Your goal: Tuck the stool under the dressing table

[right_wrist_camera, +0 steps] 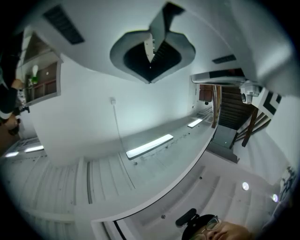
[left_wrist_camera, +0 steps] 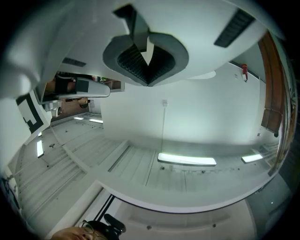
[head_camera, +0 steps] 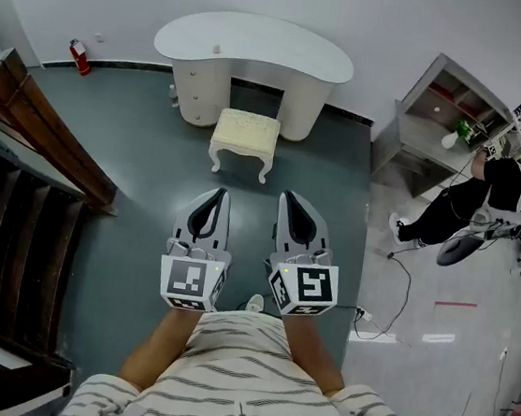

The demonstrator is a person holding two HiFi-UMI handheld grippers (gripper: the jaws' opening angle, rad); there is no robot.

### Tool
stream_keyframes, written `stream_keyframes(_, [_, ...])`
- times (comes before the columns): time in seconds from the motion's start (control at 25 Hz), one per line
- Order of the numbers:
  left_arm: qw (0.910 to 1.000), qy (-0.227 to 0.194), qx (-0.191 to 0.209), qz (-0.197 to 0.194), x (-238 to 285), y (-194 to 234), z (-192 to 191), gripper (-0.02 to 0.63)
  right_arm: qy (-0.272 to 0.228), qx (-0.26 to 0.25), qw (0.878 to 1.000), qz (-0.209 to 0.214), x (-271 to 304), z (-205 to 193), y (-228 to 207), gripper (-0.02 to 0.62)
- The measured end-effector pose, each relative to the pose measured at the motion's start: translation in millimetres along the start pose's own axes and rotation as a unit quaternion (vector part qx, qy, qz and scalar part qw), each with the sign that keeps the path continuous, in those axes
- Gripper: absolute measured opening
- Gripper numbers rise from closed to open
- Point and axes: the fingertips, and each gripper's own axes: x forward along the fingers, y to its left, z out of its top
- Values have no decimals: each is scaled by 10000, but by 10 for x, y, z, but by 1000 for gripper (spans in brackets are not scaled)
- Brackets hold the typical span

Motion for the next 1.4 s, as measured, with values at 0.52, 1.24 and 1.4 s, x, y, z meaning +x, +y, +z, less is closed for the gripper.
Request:
stream_keyframes(0.52, [9999,80,43,120,273,-209,-92,5,-6,207,9998,54,46,-88,-387,12])
stream_keyframes(1.24, [9947,526,202,860,744,-165,-598,5,46,443,9987,265,566,-428,-1021,12])
stream_keyframes(1.4, [9946,590,44,851,1054,170,-808,5,243,399,9987,210,1002,-652,-1046,12])
